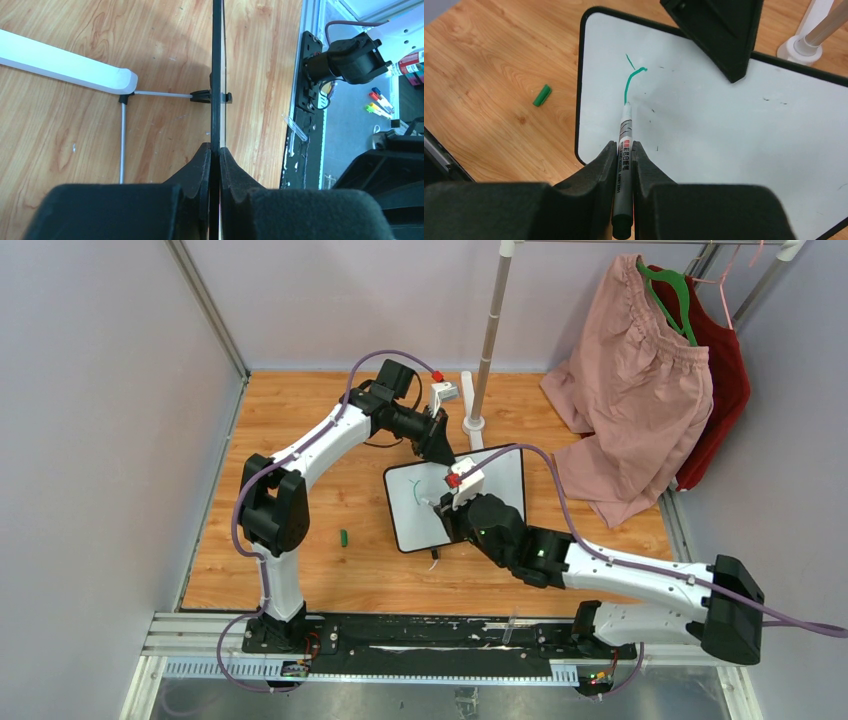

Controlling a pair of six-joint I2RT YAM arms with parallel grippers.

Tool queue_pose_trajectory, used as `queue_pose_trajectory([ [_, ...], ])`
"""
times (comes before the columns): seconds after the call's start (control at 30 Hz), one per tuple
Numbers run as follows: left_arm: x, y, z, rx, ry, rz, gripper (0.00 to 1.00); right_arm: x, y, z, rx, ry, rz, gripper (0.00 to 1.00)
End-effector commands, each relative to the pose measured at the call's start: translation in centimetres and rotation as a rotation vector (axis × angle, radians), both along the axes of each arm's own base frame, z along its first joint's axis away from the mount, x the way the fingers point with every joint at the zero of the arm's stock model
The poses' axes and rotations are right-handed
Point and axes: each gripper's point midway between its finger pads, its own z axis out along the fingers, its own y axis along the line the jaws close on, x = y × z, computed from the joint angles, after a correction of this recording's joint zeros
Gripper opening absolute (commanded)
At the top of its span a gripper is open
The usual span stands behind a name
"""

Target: Write a sentence on the whiteboard

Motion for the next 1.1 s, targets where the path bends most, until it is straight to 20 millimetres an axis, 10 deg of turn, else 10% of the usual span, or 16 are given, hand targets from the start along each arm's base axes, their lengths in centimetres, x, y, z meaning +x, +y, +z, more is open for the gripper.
queue_pose_trajectory([
  [0.0,-0.5,0.3,-0.2,0.017,-0.009,0.001,0.0,0.1,-0.6,3.4,0.071,-0.051,-0.024,0.0],
  [1.07,-0.5,0.3,0.1,0.013,-0.013,0.002,0.0,1.9,-0.7,-0.1,-0.041,-0.027,-0.063,0.0],
])
